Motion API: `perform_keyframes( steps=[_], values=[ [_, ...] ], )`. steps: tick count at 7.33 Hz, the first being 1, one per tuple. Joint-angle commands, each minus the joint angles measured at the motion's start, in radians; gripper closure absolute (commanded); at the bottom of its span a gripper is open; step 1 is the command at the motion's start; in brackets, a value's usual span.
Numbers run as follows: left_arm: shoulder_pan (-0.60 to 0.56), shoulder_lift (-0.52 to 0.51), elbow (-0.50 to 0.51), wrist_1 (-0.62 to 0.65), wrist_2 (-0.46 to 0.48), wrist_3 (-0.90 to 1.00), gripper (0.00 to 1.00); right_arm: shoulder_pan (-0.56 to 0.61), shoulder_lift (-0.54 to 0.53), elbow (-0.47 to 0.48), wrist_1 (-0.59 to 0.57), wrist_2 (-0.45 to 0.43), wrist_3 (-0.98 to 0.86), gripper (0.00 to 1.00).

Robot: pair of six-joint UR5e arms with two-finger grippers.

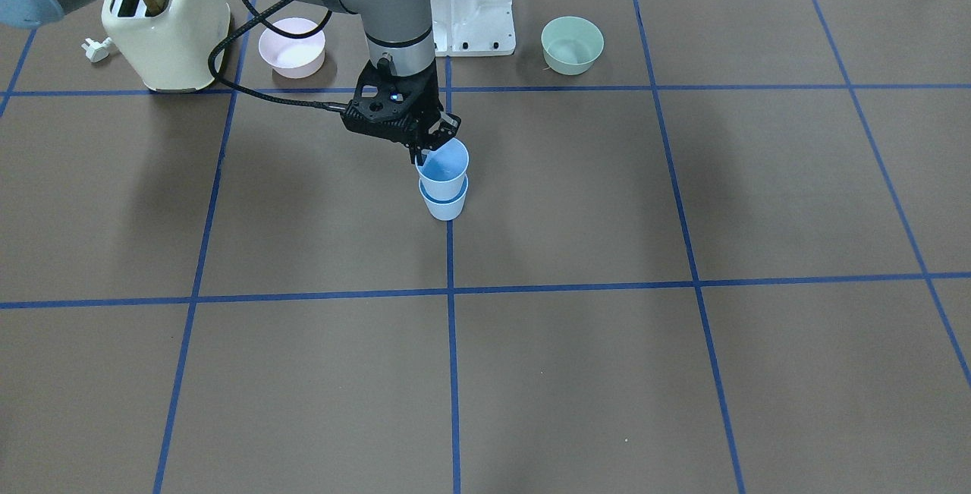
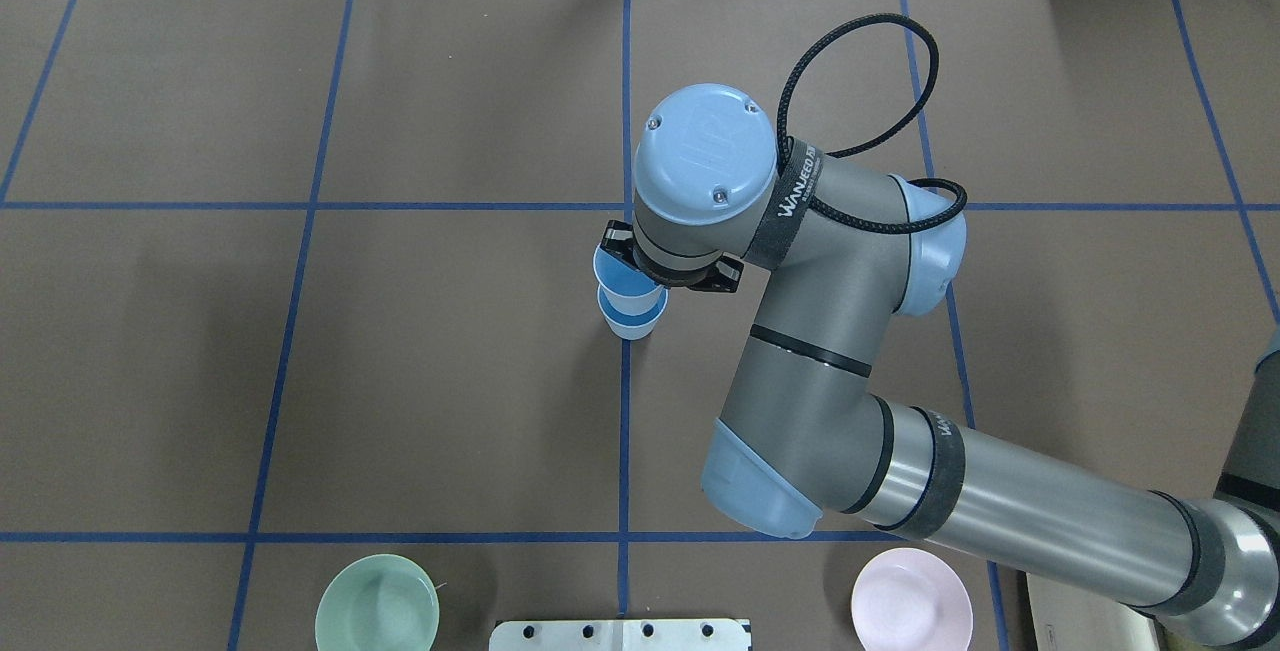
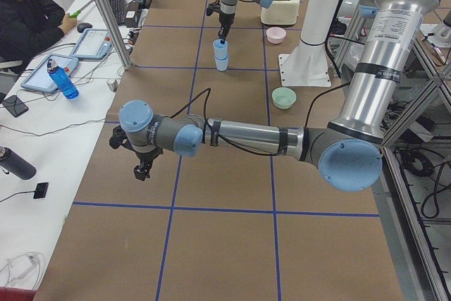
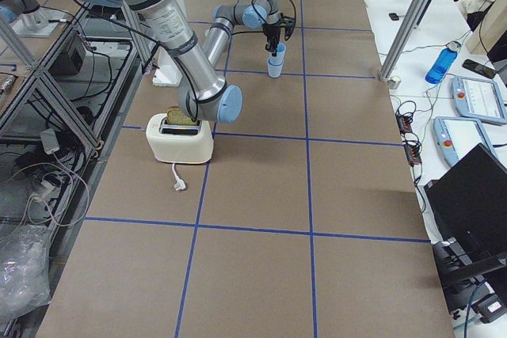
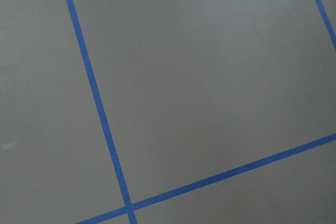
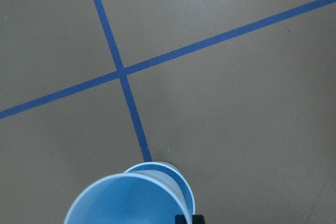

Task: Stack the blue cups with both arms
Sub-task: 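Lower the cup into the center cup and open the right gripper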

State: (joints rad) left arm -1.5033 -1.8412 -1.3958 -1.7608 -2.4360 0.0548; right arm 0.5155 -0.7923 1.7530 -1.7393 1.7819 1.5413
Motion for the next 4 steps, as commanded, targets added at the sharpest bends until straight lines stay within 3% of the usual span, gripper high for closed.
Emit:
perform_keyframes(
  steps=[1, 3, 4],
  values=[
    [0.0, -0.001, 0.017, -0.018, 0.0, -0.001, 0.02, -0.002, 0.001, -0.001, 0.01, -0.006, 0.006, 1.0],
    [0.002, -0.006, 0.02, -0.02, 0.002, -0.001, 0.02, -0.014, -0.011, -0.004, 0.037, -0.031, 0.02, 1.0],
    [0.002, -0.006, 0.021, -0.02, 0.002, -0.001, 0.02, -0.017, -0.012, -0.004, 0.038, -0.041, 0.02, 0.91]
  ],
)
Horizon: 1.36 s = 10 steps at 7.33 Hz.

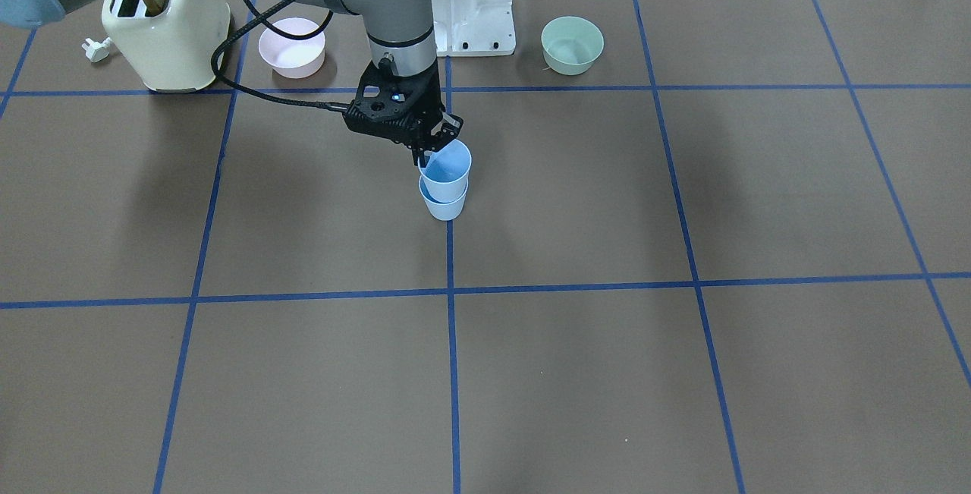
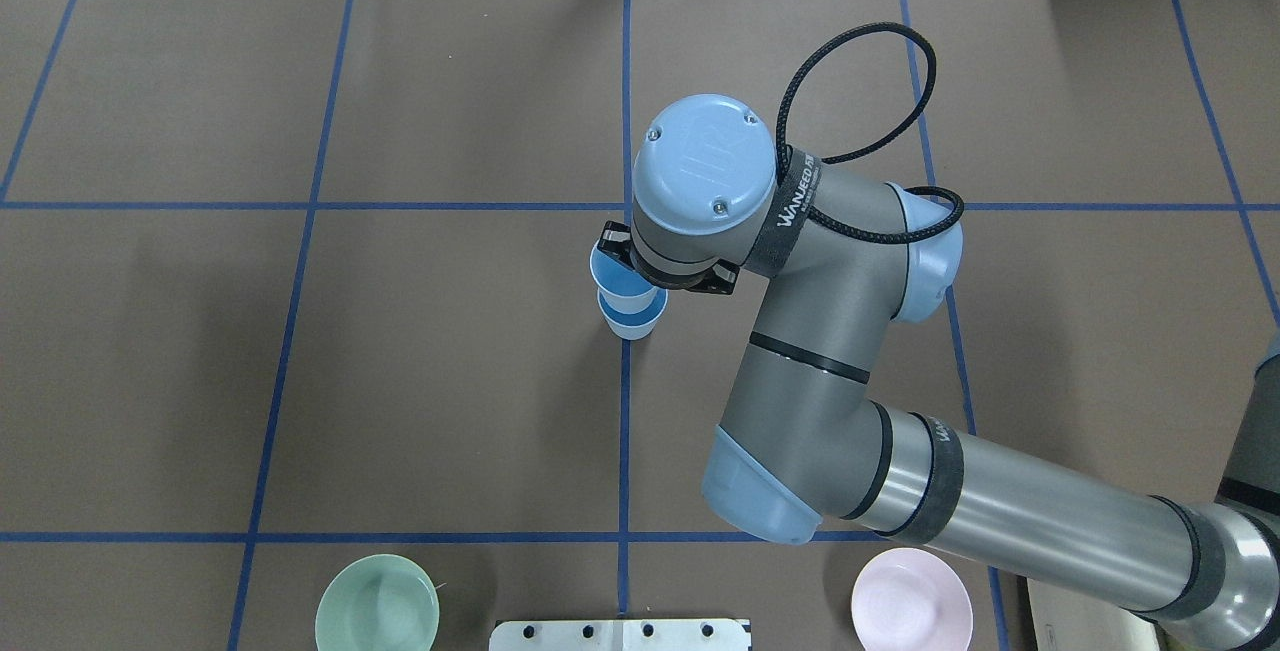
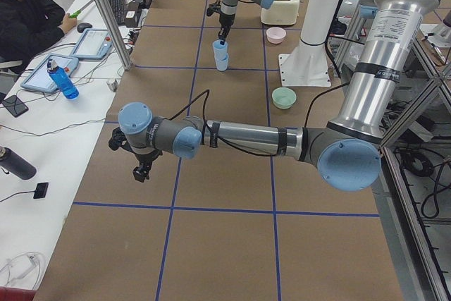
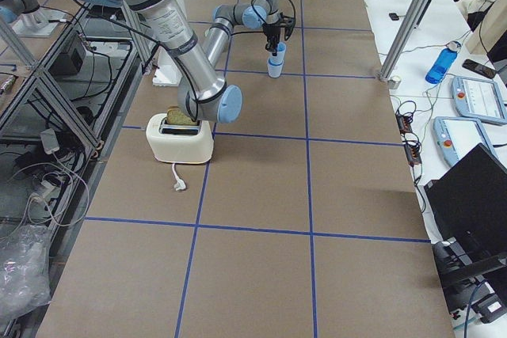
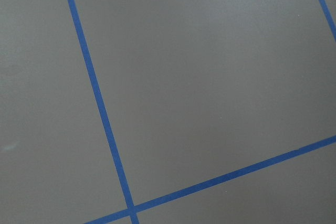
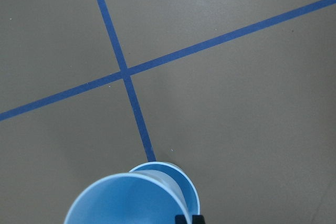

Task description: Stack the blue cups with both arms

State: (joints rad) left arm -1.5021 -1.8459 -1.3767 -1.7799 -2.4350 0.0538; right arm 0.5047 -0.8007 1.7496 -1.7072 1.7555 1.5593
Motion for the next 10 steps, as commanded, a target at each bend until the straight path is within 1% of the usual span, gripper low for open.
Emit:
perform_keyframes(
  steps=[1, 3, 4, 5, 6, 7, 8, 9, 10],
  values=[
    [0.0, -0.001, 0.002, -0.003, 0.001, 0.0, 0.02, -0.006, -0.005, 0.002, 0.014, -0.016, 0.011, 0.01],
    [0.0, -0.001, 0.001, -0.003, 0.001, -0.002, 0.02, -0.003, -0.003, 0.01, 0.015, -0.04, -0.004, 0.0],
    [0.0, -0.001, 0.001, -0.003, 0.001, -0.002, 0.02, 0.015, -0.003, 0.017, 0.012, -0.031, -0.022, 0.0],
    [0.0, -0.001, 0.001, -0.003, -0.001, -0.002, 0.02, 0.059, -0.006, 0.046, -0.002, -0.012, -0.085, 0.0],
    [0.0, 0.0, 0.001, -0.003, -0.001, -0.002, 0.02, 0.149, -0.021, 0.065, -0.008, 0.071, -0.138, 0.0],
    [0.0, 0.002, 0.001, -0.003, -0.001, -0.002, 0.02, 0.243, -0.069, 0.083, -0.006, 0.17, -0.247, 0.0],
    [0.0, 0.004, 0.001, -0.003, -0.001, 0.0, 0.02, 0.33, -0.116, 0.094, -0.003, 0.227, -0.365, 0.0],
    [0.0, 0.005, 0.001, -0.003, -0.001, 0.001, 0.02, 0.41, -0.171, 0.094, 0.006, 0.293, -0.468, 0.0],
    [0.0, 0.007, 0.001, -0.003, -0.001, 0.003, 0.02, 0.493, -0.258, 0.116, 0.008, 0.365, -0.595, 0.0]
  ],
)
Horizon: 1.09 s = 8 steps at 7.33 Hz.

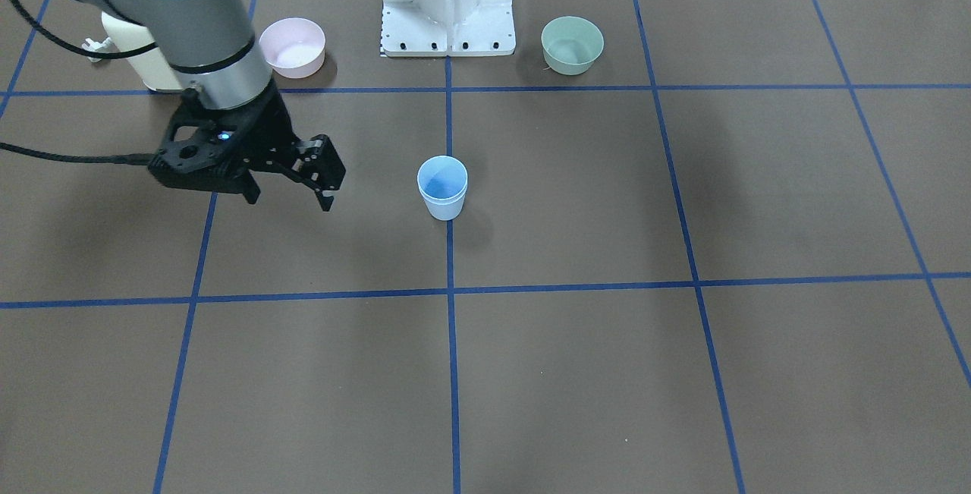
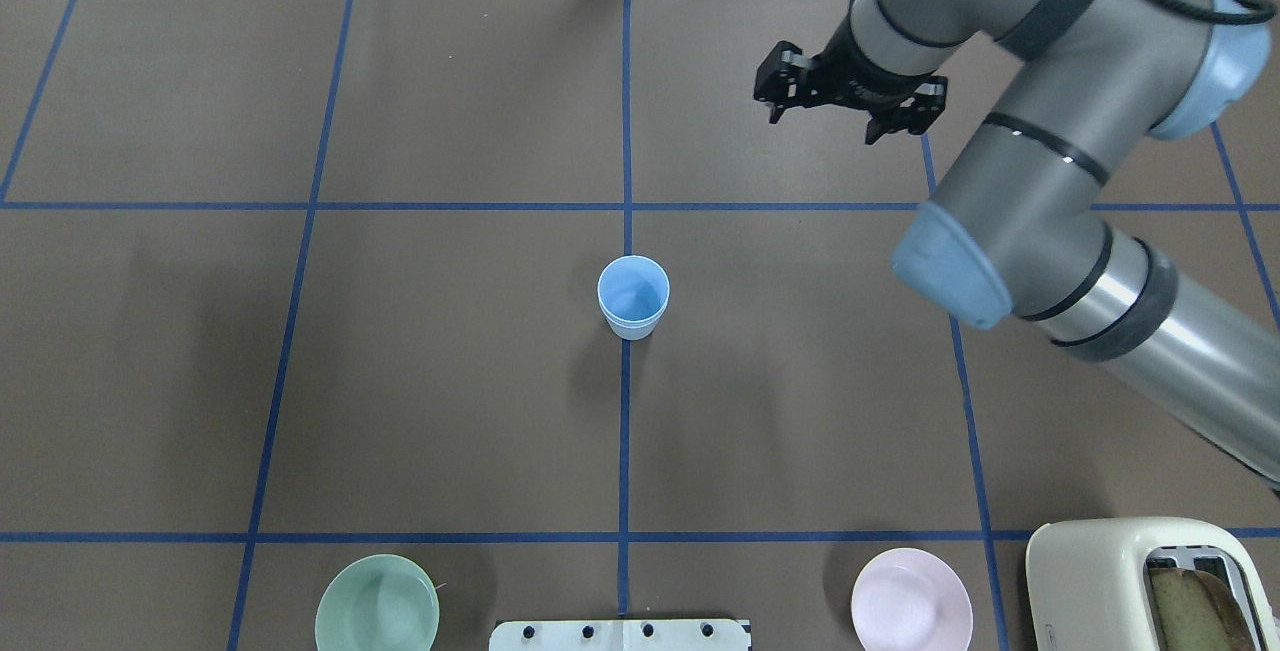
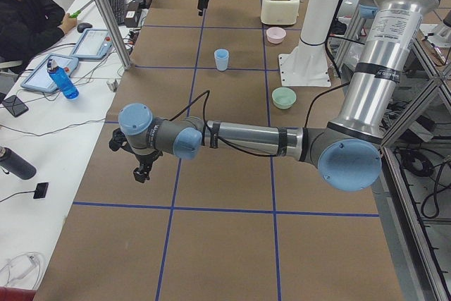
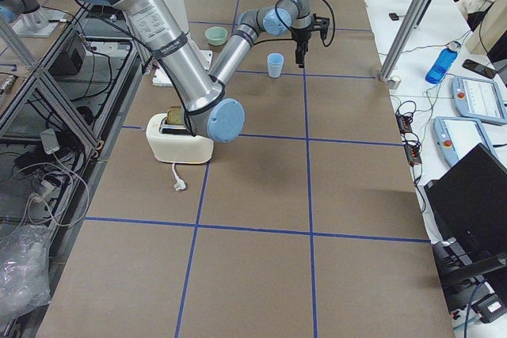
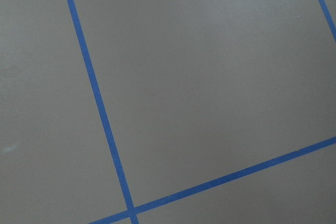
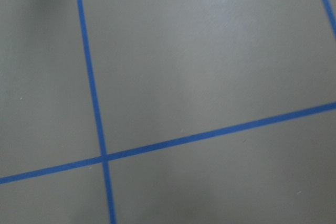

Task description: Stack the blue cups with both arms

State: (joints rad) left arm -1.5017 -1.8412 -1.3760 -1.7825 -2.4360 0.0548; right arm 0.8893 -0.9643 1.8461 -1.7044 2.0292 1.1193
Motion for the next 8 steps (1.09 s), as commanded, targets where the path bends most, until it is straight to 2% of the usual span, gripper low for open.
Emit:
perform_keyframes(
  steps=[1, 4, 5, 6, 8],
  values=[
    [-0.002, 0.003, 0.0, 0.0, 0.0, 0.002, 0.02, 0.191, -0.179, 0.034, 0.006, 0.142, -0.309, 0.0],
    [-0.008, 0.005, 0.006, 0.005, -0.002, 0.003, 0.02, 0.368, -0.336, 0.01, 0.003, 0.189, -0.658, 0.0],
    [-0.018, 0.007, 0.011, 0.005, -0.002, 0.013, 0.02, 0.431, -0.356, -0.03, 0.003, 0.253, -0.746, 0.0],
    [-0.037, 0.007, 0.034, 0.006, -0.002, 0.052, 0.02, 0.474, -0.404, -0.038, 0.011, 0.267, -0.836, 0.0],
    [-0.04, 0.017, 0.052, 0.003, 0.0, 0.079, 0.02, 0.514, -0.43, -0.057, 0.019, 0.267, -0.877, 0.0]
  ],
)
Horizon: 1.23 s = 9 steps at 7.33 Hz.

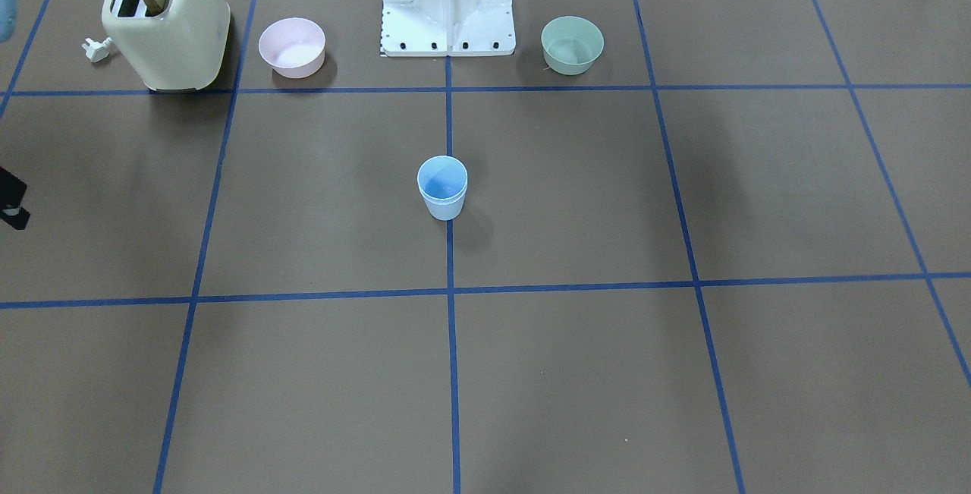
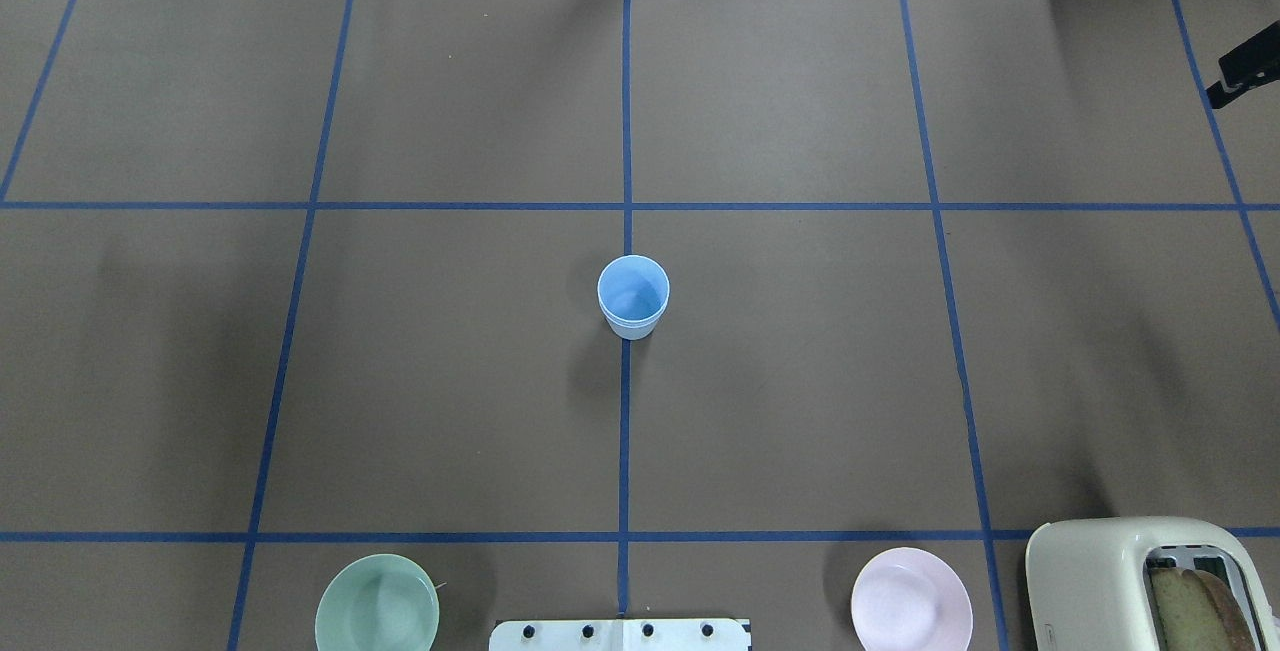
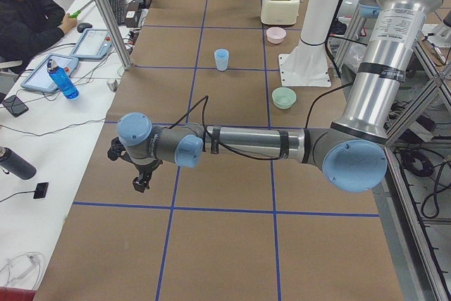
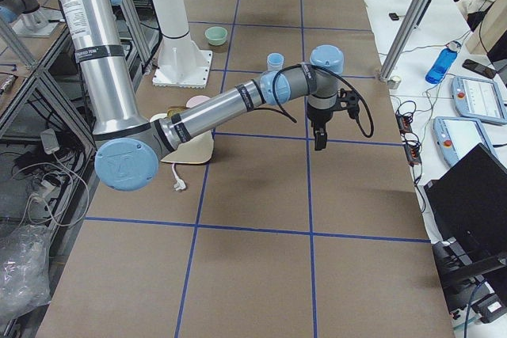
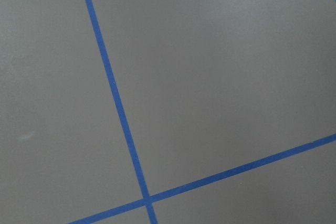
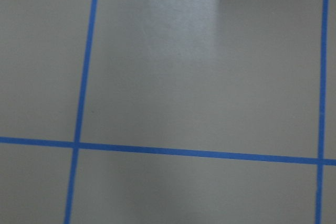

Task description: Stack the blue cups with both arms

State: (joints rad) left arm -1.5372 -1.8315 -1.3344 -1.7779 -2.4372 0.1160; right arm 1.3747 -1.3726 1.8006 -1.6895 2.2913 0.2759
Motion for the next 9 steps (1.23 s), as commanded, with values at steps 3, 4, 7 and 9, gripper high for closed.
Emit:
perform_keyframes(
  steps=[3, 4, 7, 9],
  values=[
    [-0.029, 0.023, 0.012, -0.003, 0.003, 0.022, 0.02, 0.041, -0.023, -0.036, 0.004, 0.005, -0.055, 0.0],
    [-0.032, 0.024, 0.012, -0.003, 0.003, 0.02, 0.02, 0.041, -0.011, -0.043, 0.002, 0.005, -0.058, 0.0],
    [-0.032, 0.032, 0.011, -0.005, 0.004, 0.017, 0.02, 0.041, 0.01, -0.05, 0.005, -0.007, -0.061, 0.0],
    [-0.032, 0.032, 0.009, -0.005, 0.003, 0.01, 0.02, 0.041, 0.003, -0.064, 0.002, -0.006, -0.063, 0.0]
  ],
)
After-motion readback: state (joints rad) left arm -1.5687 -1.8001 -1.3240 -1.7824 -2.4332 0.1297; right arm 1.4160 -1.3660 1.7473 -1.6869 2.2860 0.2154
